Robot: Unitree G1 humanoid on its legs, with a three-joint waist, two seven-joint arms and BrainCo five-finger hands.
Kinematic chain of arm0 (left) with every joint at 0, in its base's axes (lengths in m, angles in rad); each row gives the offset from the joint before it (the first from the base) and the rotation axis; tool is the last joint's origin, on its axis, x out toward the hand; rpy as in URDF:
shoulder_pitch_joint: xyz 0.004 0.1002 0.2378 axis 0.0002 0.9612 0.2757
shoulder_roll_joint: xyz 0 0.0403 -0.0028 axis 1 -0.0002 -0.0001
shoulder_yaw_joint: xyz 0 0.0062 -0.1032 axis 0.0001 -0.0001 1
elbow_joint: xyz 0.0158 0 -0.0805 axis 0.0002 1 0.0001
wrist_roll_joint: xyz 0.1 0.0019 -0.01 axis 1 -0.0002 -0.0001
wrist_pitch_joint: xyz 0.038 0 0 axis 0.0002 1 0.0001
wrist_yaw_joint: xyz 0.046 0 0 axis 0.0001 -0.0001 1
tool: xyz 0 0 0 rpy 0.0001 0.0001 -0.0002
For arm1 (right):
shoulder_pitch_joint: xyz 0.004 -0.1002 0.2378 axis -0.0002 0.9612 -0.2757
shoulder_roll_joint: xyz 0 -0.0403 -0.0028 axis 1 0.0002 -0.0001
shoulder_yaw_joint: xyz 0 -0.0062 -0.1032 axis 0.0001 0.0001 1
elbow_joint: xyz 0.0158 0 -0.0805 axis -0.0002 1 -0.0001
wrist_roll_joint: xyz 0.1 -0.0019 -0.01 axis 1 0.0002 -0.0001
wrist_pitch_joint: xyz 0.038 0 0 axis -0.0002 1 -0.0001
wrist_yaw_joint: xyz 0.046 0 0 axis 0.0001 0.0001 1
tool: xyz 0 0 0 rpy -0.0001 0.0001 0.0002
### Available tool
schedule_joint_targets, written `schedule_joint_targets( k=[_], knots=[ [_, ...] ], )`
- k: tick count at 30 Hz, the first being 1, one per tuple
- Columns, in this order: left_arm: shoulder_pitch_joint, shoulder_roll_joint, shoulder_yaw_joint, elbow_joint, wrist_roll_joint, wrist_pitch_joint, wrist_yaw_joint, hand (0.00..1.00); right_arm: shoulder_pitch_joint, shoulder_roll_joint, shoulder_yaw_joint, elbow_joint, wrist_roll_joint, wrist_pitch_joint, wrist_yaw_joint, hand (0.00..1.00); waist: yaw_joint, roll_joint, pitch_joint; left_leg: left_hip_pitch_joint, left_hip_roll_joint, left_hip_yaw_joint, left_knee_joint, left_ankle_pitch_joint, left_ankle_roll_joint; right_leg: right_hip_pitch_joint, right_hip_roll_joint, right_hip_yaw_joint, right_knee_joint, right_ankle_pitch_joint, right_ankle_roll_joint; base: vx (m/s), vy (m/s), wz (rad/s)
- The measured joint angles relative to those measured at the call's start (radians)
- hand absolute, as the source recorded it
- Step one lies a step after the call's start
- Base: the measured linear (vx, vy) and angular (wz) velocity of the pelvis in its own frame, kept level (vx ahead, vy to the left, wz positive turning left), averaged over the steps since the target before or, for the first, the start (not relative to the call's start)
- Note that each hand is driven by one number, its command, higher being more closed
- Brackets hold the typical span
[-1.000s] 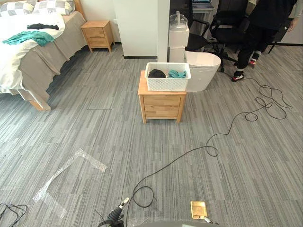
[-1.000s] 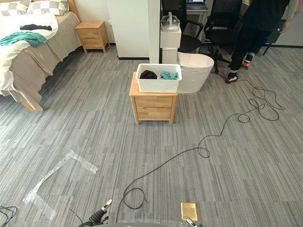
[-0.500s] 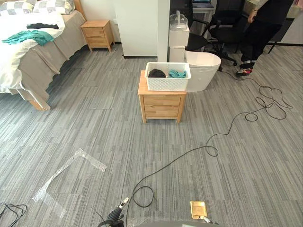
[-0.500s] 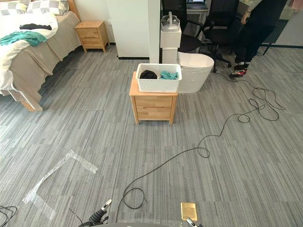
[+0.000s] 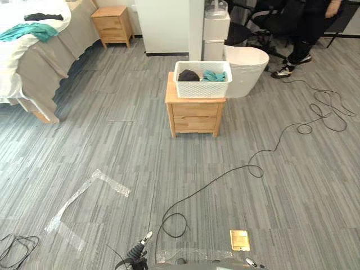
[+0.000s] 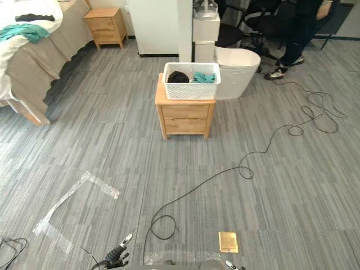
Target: Pick up the laundry basket with both hands and put the clothes into the washing machine.
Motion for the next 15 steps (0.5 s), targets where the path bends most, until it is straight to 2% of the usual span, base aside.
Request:
schedule_joint_targets(
  k=[1, 2, 3, 5, 6, 7, 8, 9, 10, 11, 12, 13, 14, 15],
  knots=[
    [0.004, 0.004, 0.002, -0.001, -0.003, 0.002, 0.000, 0.00, 0.004, 0.005, 0.000, -0.011, 0.011, -0.001, 0.001, 0.00, -0.002, -0.001, 0.006, 0.021, -0.005, 0.000, 0.000, -0.007, 0.002, -0.037, -0.021, -0.013, 0.090, 0.010, -0.021, 0.22, 0.089, 0.04],
    [0.000, 0.012, 0.010, -0.011, -0.004, 0.002, 0.001, 0.00, 0.008, 0.008, -0.002, -0.014, 0.015, -0.008, 0.014, 0.00, -0.003, -0.002, 0.032, 0.071, -0.005, -0.001, -0.001, -0.027, 0.011, -0.070, -0.045, -0.045, 0.200, -0.006, -0.021, 0.23, 0.044, -0.07],
    [0.003, 0.016, 0.015, -0.010, -0.003, 0.003, 0.001, 0.00, 0.010, 0.007, -0.004, -0.012, 0.015, -0.008, 0.018, 0.00, -0.001, 0.003, 0.038, 0.092, -0.001, -0.003, 0.001, -0.040, 0.016, -0.079, -0.051, -0.063, 0.219, -0.023, -0.022, 0.30, 0.041, -0.11],
    [0.006, 0.017, 0.033, -0.007, -0.002, 0.009, 0.002, 0.00, 0.013, 0.010, -0.007, -0.005, 0.014, -0.005, 0.020, 0.00, -0.013, 0.004, 0.042, 0.113, 0.021, -0.012, 0.025, -0.084, 0.023, -0.105, -0.044, -0.122, 0.137, -0.041, -0.031, 0.35, 0.003, 0.13],
    [-0.003, 0.013, 0.037, -0.006, 0.000, 0.015, 0.001, 0.00, 0.014, 0.017, -0.010, -0.004, 0.012, -0.001, 0.021, 0.00, -0.035, 0.011, 0.045, 0.122, 0.063, -0.042, 0.042, -0.118, 0.011, -0.129, -0.005, -0.155, -0.026, -0.035, -0.037, 0.43, -0.047, 0.47],
    [-0.009, 0.014, 0.037, -0.006, 0.000, 0.015, 0.001, 0.00, 0.019, 0.020, -0.015, -0.003, 0.012, 0.001, 0.021, 0.00, -0.047, 0.015, 0.049, 0.128, 0.082, -0.051, 0.042, -0.125, 0.006, -0.143, 0.007, -0.166, -0.097, -0.023, -0.035, 0.59, -0.089, 0.73],
    [-0.029, 0.003, 0.039, -0.005, 0.004, 0.016, 0.000, 0.00, 0.024, 0.025, -0.036, 0.003, 0.012, 0.005, 0.020, 0.00, -0.060, 0.032, 0.059, 0.145, 0.121, -0.073, 0.031, -0.133, -0.011, -0.174, 0.031, -0.173, -0.254, 0.040, -0.030, 0.58, -0.122, 0.67],
    [-0.045, -0.002, 0.044, -0.006, 0.017, 0.016, -0.002, 0.00, 0.031, 0.029, -0.064, 0.024, 0.011, 0.008, 0.021, 0.00, -0.064, 0.026, 0.066, 0.163, 0.150, -0.090, 0.006, -0.145, -0.032, -0.195, 0.050, -0.168, -0.409, 0.122, -0.010, 0.59, -0.154, 0.65],
    [-0.039, 0.000, 0.048, -0.006, 0.021, 0.016, -0.003, 0.00, 0.038, 0.032, -0.081, 0.033, 0.011, 0.014, 0.020, 0.00, -0.062, 0.021, 0.066, 0.176, 0.161, -0.097, 0.005, -0.151, -0.046, -0.205, 0.055, -0.157, -0.451, 0.141, -0.002, 0.65, -0.192, 0.55],
    [-0.035, 0.008, 0.057, -0.007, 0.038, 0.016, -0.009, 0.00, 0.053, 0.045, -0.111, 0.044, 0.011, 0.024, 0.020, 0.00, -0.059, -0.014, 0.064, 0.182, 0.162, -0.107, 0.083, -0.173, -0.080, -0.204, 0.067, -0.108, -0.460, 0.221, -0.035, 0.72, -0.262, 0.47],
    [-0.034, 0.016, 0.085, -0.008, 0.054, 0.021, -0.018, 0.00, 0.066, 0.056, -0.149, 0.043, 0.012, 0.025, 0.020, 0.00, -0.056, -0.019, 0.060, 0.147, 0.192, -0.111, 0.245, -0.183, -0.098, -0.163, 0.085, -0.086, -0.458, 0.316, -0.102, 0.76, -0.268, 0.44],
    [-0.035, 0.009, 0.107, -0.009, 0.057, 0.023, -0.018, 0.00, 0.060, 0.057, -0.174, 0.038, 0.012, 0.025, 0.021, 0.00, -0.056, -0.014, 0.055, 0.110, 0.212, -0.107, 0.360, -0.173, -0.103, -0.135, 0.103, -0.108, -0.451, 0.301, -0.109, 0.78, -0.326, 0.28],
    [-0.034, -0.012, 0.147, -0.022, 0.058, 0.024, -0.020, 0.00, 0.058, 0.056, -0.201, 0.012, 0.016, 0.024, 0.021, 0.00, -0.053, 0.026, 0.054, 0.016, 0.261, -0.101, 0.607, -0.073, -0.107, -0.074, 0.150, -0.133, -0.461, 0.259, -0.130, 0.77, -0.320, 0.09],
    [-0.031, -0.019, 0.158, -0.030, 0.058, 0.024, -0.020, 0.00, 0.053, 0.053, -0.203, -0.002, 0.018, 0.024, 0.021, 0.00, -0.049, 0.038, 0.058, -0.033, 0.278, -0.104, 0.732, 0.029, -0.119, -0.038, 0.171, -0.132, -0.476, 0.238, -0.138, 0.94, -0.371, -0.20]
  ],
)
